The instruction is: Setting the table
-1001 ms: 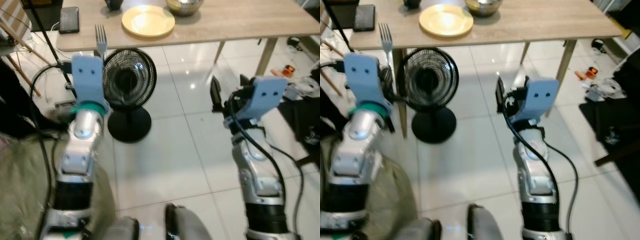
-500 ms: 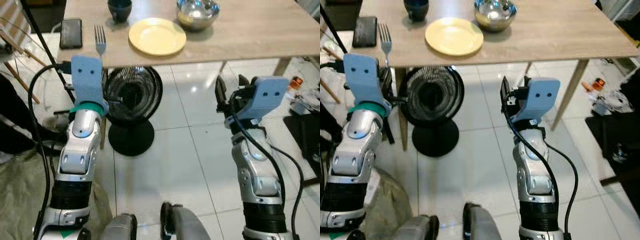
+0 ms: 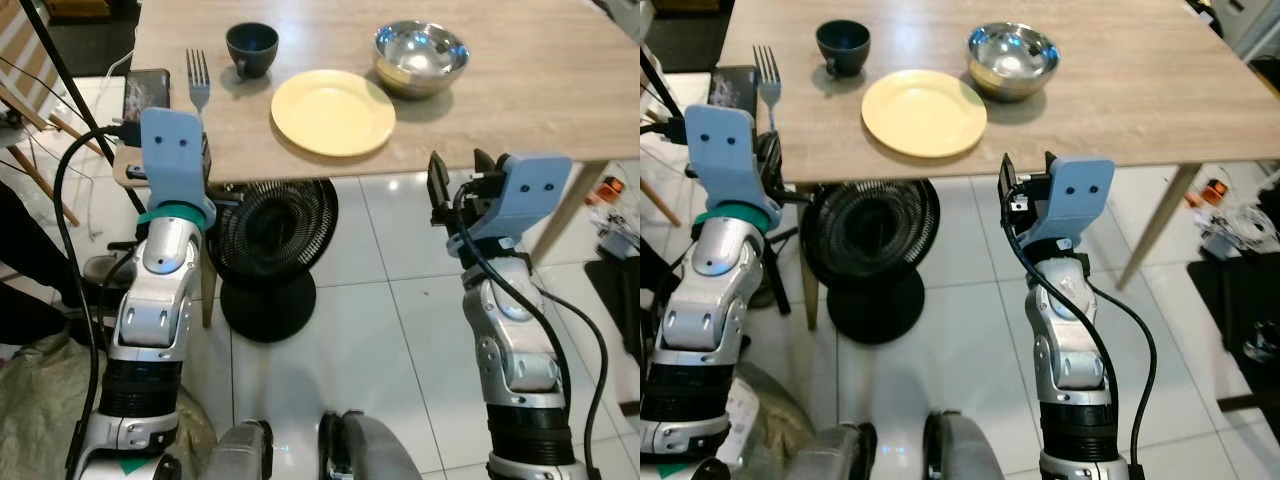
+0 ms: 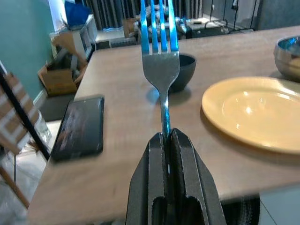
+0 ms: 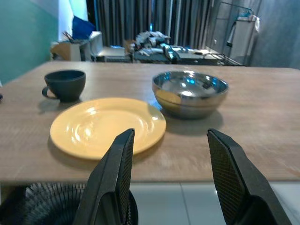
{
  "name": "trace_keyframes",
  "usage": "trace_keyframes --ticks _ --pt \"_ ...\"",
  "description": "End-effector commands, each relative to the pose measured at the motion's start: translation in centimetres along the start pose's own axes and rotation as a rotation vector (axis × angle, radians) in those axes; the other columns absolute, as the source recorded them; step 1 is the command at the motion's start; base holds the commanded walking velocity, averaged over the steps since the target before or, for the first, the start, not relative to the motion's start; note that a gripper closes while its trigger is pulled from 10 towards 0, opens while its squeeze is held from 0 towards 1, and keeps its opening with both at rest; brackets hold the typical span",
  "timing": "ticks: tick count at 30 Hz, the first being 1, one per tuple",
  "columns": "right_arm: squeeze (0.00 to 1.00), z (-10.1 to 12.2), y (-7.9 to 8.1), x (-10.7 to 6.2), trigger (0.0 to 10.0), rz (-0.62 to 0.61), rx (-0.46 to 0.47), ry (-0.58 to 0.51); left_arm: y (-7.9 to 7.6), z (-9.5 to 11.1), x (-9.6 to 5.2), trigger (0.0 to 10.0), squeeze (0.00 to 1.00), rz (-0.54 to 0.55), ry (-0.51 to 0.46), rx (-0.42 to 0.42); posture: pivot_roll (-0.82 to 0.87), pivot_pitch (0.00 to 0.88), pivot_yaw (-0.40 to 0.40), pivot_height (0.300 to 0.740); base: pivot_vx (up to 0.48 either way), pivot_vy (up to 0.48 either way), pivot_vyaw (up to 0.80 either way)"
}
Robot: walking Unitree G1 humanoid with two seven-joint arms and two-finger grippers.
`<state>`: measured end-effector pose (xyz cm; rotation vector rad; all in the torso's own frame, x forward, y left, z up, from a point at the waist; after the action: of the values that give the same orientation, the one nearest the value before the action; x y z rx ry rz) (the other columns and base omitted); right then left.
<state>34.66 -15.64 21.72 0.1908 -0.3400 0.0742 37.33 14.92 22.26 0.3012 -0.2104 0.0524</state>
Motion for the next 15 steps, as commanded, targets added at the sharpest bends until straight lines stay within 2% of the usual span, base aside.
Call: trace_keyframes --ticks 1,10,15 --pt "0.00 -0.17 -0.66 -0.19 10.0 -0.019 -0.011 0.006 -0.40 0.09 -0.06 10.0 0.00 -0.014 -0.003 -0.003 0.03 0.086 0.014 0.740 0.446 0.000 0.00" --pt "0.00 -0.09 -0.53 -0.10 10.0 -0.013 -0.009 0.001 -0.48 0.01 -0.08 10.0 0.00 -0.018 0.001 -0.005 0.03 0.081 0.015 0.740 0.398 0.000 0.00" --pt "0.00 -0.05 -0.40 -0.08 10.0 -0.007 -0.008 -0.002 -0.93 -0.10 -0.15 10.0 0.00 -0.043 0.006 -0.015 0.03 0.079 0.016 0.740 0.000 0.000 0.00"
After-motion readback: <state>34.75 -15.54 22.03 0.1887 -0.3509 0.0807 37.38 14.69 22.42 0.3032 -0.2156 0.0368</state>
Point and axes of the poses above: a point about 5 cm out from each wrist's last joint towards the gripper, its own x axis pointing out of the wrist towards the gripper, its own z axis along the axis of the wrist's last joint, y = z × x, the point moved 5 cm from there along x, pointing out of the wrist towards the gripper, and after that the axes turned 11 degrees about x, right-handed, at the moved point
